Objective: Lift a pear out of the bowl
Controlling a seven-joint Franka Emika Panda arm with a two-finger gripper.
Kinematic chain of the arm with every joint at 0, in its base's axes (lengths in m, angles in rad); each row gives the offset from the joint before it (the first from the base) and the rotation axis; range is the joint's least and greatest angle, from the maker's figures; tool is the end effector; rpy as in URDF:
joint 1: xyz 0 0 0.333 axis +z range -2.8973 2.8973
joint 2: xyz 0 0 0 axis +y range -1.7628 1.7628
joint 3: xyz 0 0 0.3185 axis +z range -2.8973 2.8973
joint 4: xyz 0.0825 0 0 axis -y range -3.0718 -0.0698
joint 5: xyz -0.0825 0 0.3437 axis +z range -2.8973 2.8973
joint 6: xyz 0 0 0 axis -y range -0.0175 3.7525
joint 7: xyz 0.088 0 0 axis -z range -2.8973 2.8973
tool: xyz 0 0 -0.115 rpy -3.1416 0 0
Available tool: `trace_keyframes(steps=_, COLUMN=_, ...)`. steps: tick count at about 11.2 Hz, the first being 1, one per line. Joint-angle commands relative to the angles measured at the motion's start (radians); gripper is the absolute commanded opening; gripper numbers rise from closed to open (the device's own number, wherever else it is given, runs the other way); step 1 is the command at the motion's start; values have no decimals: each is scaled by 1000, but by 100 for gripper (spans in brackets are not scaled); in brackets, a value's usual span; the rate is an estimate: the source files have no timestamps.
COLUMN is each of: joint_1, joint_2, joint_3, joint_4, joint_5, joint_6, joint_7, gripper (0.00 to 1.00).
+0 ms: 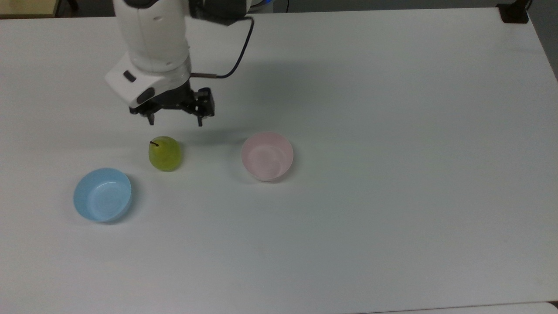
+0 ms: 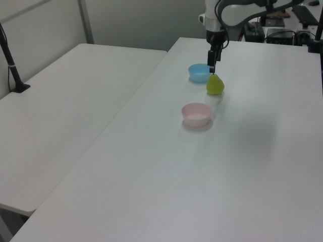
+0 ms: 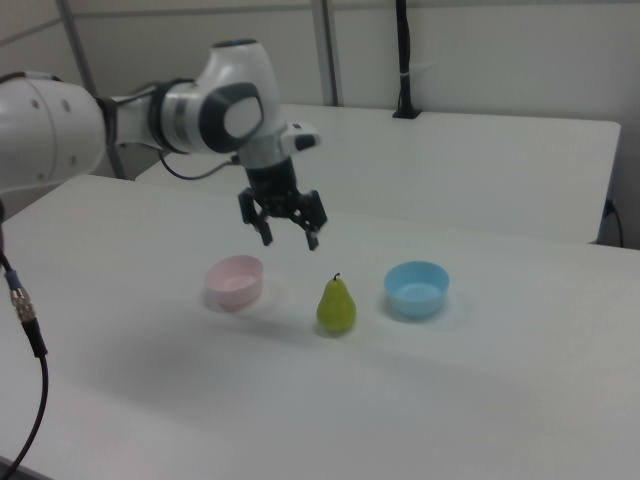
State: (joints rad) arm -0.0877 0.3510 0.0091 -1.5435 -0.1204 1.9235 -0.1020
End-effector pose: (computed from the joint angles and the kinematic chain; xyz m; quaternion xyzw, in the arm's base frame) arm 0.6278 -0.0595 0.4607 0.9979 0.0313 0.0095 0.0563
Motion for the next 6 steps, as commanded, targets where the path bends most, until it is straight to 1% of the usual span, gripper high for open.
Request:
trace_keyframes(steps=1, joint_1=61, joint_2=-95, joint_3=2, joint_4=2, joint_5=-10, joint_6=-108, joint_7=62, gripper=100)
trace_keyframes(steps=3, joint_1=103, joint_2=-131, joint_3=2, joint_4=3, joint_5=-7, joint_6=-129, joint_7=99, gripper=100)
trace_keyframes(steps=6, joint_1=109, joint_2=-199, joint_3=6, joint_4=23, joint_5=8, joint_6=-245, joint_7=134, gripper=100)
